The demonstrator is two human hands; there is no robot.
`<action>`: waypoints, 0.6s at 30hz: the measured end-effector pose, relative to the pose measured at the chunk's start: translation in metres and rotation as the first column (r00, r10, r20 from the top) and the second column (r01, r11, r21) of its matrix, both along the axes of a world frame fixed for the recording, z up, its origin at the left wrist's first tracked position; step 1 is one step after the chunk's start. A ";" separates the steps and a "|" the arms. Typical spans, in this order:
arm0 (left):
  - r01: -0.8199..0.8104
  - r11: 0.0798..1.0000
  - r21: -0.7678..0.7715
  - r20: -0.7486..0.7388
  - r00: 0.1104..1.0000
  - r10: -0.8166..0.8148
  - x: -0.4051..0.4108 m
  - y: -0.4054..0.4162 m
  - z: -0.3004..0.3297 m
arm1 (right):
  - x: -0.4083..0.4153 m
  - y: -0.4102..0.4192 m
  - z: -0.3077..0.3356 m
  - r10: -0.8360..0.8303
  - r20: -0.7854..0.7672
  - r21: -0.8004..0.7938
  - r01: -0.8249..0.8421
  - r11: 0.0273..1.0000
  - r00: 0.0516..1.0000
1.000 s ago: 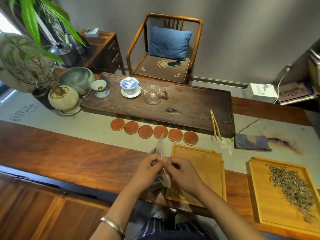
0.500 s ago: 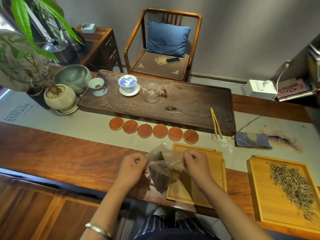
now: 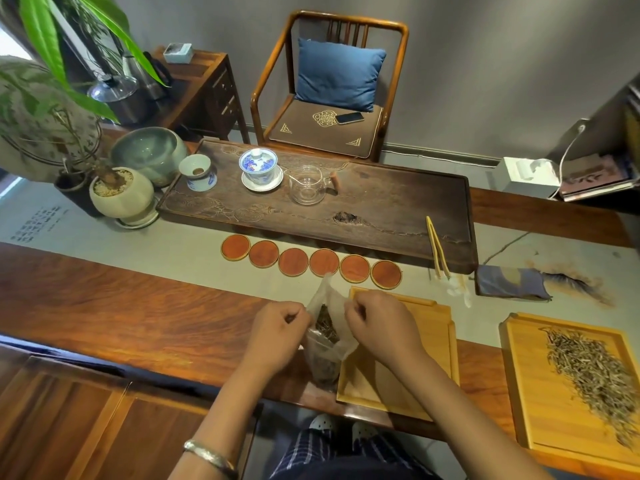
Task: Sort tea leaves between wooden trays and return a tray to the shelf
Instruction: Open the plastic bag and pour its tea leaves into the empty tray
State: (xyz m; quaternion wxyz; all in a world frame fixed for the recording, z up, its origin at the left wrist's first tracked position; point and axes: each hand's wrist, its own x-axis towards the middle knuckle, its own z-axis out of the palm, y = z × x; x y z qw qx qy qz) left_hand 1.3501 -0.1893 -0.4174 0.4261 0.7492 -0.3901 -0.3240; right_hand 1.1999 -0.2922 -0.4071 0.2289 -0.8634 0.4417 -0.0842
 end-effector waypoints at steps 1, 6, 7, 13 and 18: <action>-0.057 0.998 -0.005 0.001 0.998 0.057 0.003 0.000 -0.001 | -0.003 -0.002 0.000 -0.049 0.005 0.004 0.049 0.999 0.999; -0.162 0.987 -0.011 -0.042 0.986 0.162 0.012 0.004 -0.003 | -0.021 -0.015 -0.003 -0.192 0.079 0.099 0.184 0.978 0.978; -0.107 0.994 -0.012 -0.089 0.990 0.106 0.011 0.004 -0.002 | -0.021 -0.015 -0.004 -0.164 0.093 0.133 0.151 0.980 0.982; -0.164 0.984 -0.071 -0.244 0.959 0.142 0.023 0.004 -0.020 | -0.015 -0.011 0.000 -0.102 0.242 0.386 0.000 0.922 0.965; 0.015 0.963 0.268 -0.130 0.991 0.021 0.044 -0.003 -0.060 | -0.010 -0.007 0.021 -0.183 0.365 0.619 -0.092 0.780 0.913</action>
